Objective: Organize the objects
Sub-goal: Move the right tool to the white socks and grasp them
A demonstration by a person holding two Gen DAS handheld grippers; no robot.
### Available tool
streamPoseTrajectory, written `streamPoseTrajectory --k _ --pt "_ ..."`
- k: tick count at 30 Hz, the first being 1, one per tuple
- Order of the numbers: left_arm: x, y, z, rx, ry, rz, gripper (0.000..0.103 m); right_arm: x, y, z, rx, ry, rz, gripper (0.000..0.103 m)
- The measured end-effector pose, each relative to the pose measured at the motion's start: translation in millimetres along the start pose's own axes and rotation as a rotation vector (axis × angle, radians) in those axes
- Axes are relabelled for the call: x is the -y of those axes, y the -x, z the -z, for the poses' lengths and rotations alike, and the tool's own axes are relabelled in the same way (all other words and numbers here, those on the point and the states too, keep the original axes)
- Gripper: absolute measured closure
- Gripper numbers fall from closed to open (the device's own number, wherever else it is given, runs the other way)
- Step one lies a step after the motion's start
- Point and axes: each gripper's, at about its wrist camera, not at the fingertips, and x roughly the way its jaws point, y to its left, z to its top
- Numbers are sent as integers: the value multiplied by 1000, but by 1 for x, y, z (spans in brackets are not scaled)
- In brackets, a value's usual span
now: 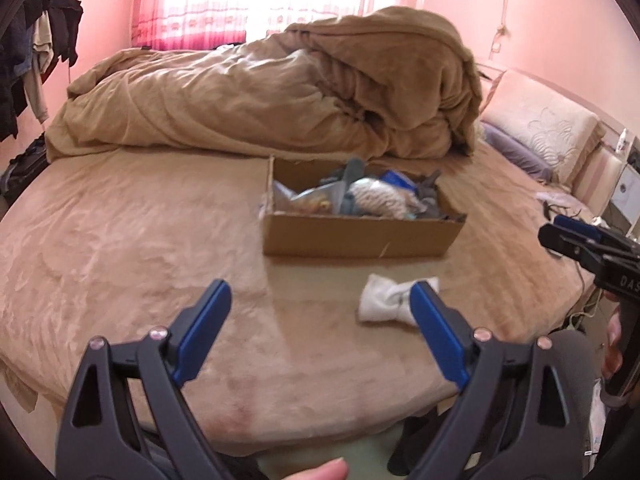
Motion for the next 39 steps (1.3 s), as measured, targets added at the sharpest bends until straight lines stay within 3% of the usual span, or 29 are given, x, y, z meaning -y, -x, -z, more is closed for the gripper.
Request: streamPoseTrajectory --k 20,27,30,35,39 --pt "-30 -76 32 -97 16 -73 11 -36 -115 40 -229 -5 -87 30" --pt "-34 -95 39 -134 40 -46 11 -49 -147 53 -287 5 -139 30" --pt "-34 -102 42 -155 41 -53 11 -51 -150 56 -271 10 -156 40" --pt "-28 -101 41 -153 28 -49 11 -54 -150 55 -277 20 -186 64" --pt "-24 -86 34 -132 32 -26 11 -55 -137 50 -253 46 -182 74"
